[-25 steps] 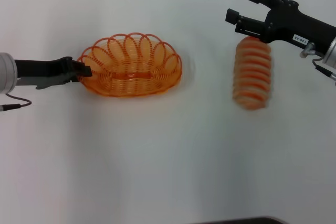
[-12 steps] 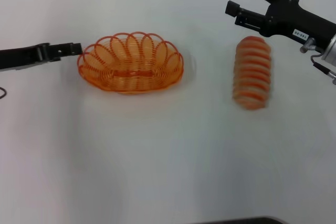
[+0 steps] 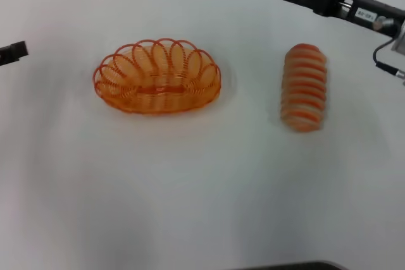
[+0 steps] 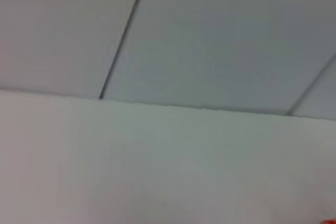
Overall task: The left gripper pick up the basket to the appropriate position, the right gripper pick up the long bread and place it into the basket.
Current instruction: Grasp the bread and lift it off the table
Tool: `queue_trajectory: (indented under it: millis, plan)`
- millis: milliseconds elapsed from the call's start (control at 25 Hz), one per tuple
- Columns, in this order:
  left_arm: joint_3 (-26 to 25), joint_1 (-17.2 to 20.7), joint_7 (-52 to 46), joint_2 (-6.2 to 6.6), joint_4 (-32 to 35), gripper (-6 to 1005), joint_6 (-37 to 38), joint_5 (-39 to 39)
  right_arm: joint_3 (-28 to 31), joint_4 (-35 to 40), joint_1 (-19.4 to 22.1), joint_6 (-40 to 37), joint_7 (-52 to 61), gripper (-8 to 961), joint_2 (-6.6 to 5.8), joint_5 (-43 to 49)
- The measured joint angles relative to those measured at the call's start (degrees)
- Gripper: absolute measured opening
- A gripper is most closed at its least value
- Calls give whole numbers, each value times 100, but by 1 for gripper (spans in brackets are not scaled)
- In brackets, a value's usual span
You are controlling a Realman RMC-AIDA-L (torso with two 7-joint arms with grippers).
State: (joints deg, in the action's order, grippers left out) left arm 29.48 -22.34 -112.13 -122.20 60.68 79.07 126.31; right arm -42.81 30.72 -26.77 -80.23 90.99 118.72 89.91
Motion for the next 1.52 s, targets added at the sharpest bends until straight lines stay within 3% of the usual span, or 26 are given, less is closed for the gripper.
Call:
queue_trajectory:
  millis: [200, 400, 520, 640, 960, 1520]
  plan:
    - [-374, 208, 1658, -54, 124, 900, 900, -339, -138, 846, -246, -242, 2022, 863, -89, 806]
    - [-666, 254, 3045, 24, 30, 900, 2288, -366, -217, 1127, -731, -617, 3691, 861, -384, 1743]
    - [-621, 274, 3500, 26, 23, 900, 2588, -200, -249, 1368, -997, -771, 4655, 860, -527, 2379]
    - [-578, 274, 3752, 19, 4, 899, 2678, 39, -210, 1617, -1252, -967, 5434, 858, -583, 3086]
    - [-535, 373, 4103, -24, -147, 899, 2901, 158, 50, 1683, -1821, -1734, 6504, 855, -584, 4469]
    - [-228, 435, 4305, -106, -243, 900, 2958, 401, 176, 1764, -1784, -2620, 6866, 850, -622, 5583]
